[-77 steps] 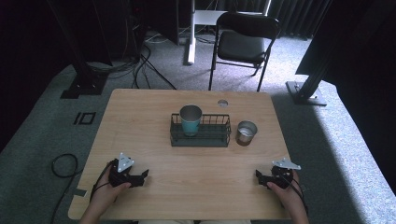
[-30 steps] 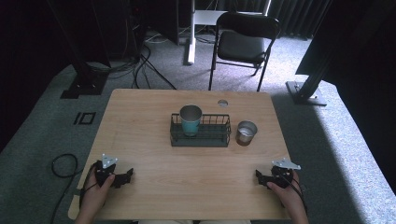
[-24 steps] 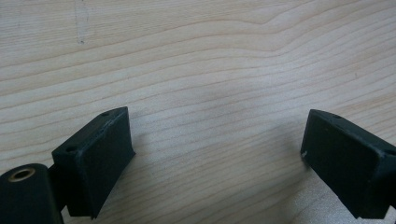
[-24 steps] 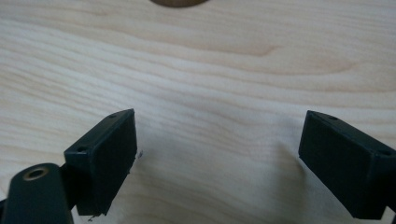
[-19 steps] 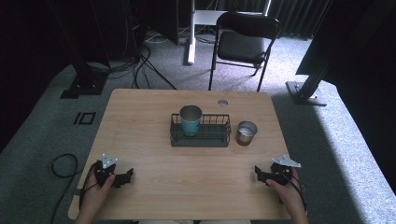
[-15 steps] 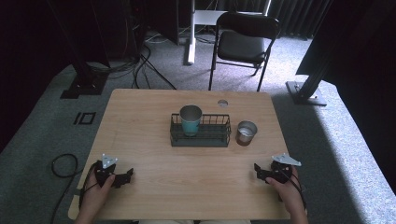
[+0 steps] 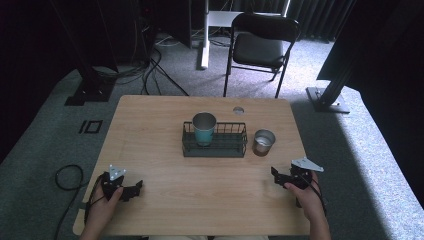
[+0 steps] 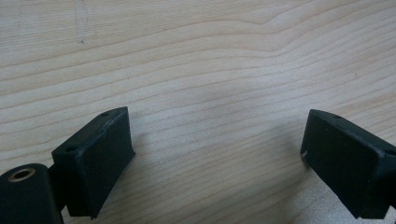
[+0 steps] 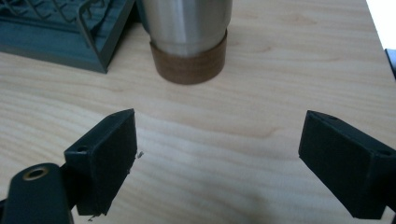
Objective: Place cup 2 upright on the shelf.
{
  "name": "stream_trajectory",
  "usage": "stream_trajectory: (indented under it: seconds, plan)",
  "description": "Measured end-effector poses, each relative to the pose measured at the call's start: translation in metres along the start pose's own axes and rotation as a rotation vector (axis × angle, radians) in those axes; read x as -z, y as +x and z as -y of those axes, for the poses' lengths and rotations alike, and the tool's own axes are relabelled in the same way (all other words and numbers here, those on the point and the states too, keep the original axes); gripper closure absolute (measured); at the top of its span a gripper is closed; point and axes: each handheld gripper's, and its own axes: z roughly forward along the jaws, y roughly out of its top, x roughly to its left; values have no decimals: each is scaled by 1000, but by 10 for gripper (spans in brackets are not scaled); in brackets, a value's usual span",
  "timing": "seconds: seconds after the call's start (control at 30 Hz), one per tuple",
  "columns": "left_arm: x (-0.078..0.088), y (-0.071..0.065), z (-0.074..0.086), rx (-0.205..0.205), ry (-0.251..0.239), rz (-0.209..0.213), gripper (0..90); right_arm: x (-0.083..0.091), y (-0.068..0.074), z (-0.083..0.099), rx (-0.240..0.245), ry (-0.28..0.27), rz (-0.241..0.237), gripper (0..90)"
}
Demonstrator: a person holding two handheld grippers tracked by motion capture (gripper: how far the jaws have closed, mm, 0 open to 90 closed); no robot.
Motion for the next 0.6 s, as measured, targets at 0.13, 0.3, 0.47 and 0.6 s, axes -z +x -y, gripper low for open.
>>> stream_trajectory:
  seconds: [0.13, 0.3, 0.47, 0.6]
  plan:
    - [0, 0, 0, 0, 0, 0, 95, -5, -2, -4, -1, -13, 2, 112]
    - [0, 0, 0, 0, 0, 0, 95, -11, -3, -10, 13, -46, 7, 112]
    - [0, 0, 0, 0, 0, 0, 95, -15, -2, -18, 21, -64, -8, 112]
    - [0, 0, 0, 0, 0, 0, 96, -19, 0, -24, 27, -78, -16, 112]
